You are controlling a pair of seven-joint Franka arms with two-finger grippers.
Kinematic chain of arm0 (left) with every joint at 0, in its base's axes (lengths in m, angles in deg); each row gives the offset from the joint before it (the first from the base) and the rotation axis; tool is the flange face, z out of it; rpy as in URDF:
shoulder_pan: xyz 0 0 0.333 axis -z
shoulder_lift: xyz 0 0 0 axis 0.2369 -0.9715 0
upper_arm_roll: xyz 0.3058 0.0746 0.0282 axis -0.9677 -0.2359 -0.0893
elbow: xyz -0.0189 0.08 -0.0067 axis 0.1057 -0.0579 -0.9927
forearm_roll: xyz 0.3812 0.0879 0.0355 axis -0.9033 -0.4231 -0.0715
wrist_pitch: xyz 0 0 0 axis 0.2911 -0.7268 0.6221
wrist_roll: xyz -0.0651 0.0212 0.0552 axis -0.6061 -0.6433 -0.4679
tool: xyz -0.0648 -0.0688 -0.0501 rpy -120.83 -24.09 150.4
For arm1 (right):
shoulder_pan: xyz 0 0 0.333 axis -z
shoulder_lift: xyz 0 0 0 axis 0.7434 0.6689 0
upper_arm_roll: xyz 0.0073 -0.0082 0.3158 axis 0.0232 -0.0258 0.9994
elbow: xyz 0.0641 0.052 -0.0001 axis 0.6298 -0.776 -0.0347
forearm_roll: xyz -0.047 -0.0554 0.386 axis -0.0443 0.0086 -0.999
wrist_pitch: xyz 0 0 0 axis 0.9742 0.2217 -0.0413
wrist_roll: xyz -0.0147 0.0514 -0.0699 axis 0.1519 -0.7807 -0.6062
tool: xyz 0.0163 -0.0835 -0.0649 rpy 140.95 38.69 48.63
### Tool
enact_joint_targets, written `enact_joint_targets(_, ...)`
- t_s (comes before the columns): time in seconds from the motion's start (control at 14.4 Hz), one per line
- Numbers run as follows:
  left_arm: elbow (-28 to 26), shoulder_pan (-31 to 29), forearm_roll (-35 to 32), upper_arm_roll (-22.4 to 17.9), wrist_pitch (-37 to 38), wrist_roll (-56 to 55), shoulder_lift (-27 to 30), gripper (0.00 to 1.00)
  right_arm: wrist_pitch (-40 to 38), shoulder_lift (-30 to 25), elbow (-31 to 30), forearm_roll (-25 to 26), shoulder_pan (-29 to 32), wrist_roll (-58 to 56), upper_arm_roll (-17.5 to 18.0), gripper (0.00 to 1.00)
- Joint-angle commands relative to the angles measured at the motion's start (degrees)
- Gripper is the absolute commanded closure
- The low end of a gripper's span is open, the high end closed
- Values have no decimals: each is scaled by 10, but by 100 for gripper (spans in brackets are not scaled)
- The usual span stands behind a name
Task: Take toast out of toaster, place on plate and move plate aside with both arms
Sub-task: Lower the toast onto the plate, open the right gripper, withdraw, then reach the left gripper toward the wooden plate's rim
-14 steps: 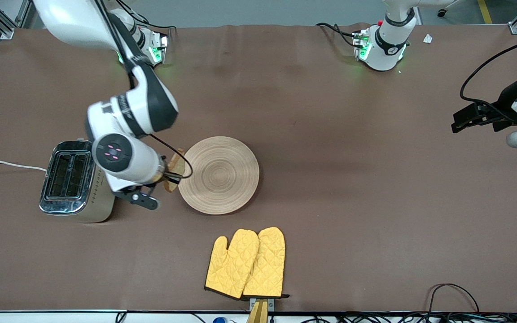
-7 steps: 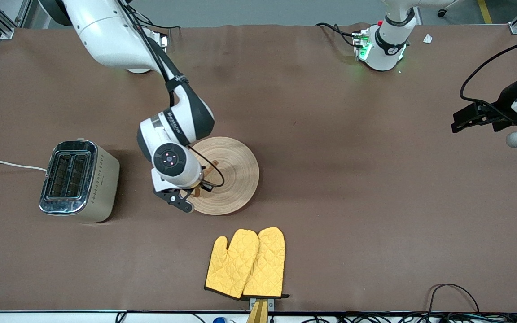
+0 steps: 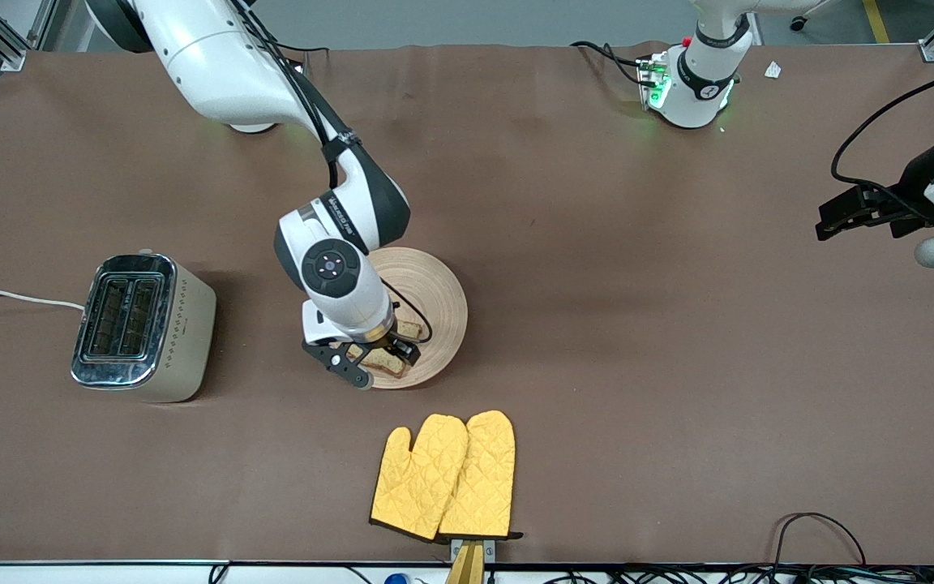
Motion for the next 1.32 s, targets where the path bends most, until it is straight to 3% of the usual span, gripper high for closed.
enact_joint_targets(0.0,0,-2,6,-1,9,6,7,0,-37,-62,-4,5,45,-90,1,0)
enact_joint_targets(0.42,-4,-3,9,-2,8,10,2,0,-155,-178,-33,-2,180,-336,3,0)
enact_joint_targets(0.62,-17,-38,114,-2,7,43,-18,0,-155,-253,-100,-2,234,-435,3,0)
enact_joint_targets(0.83,-21,-26,216,1,1,38,-90,0,-155,-325,-171,-2,278,-521,3,0)
enact_joint_targets(1.04,-23,30,276,2,-58,27,-146,0,-158,-407,-238,-2,313,-589,2,0)
enact_joint_targets(1.25,-26,85,342,2,-128,25,-200,0,-199,-449,-233,-2,323,-602,1,0)
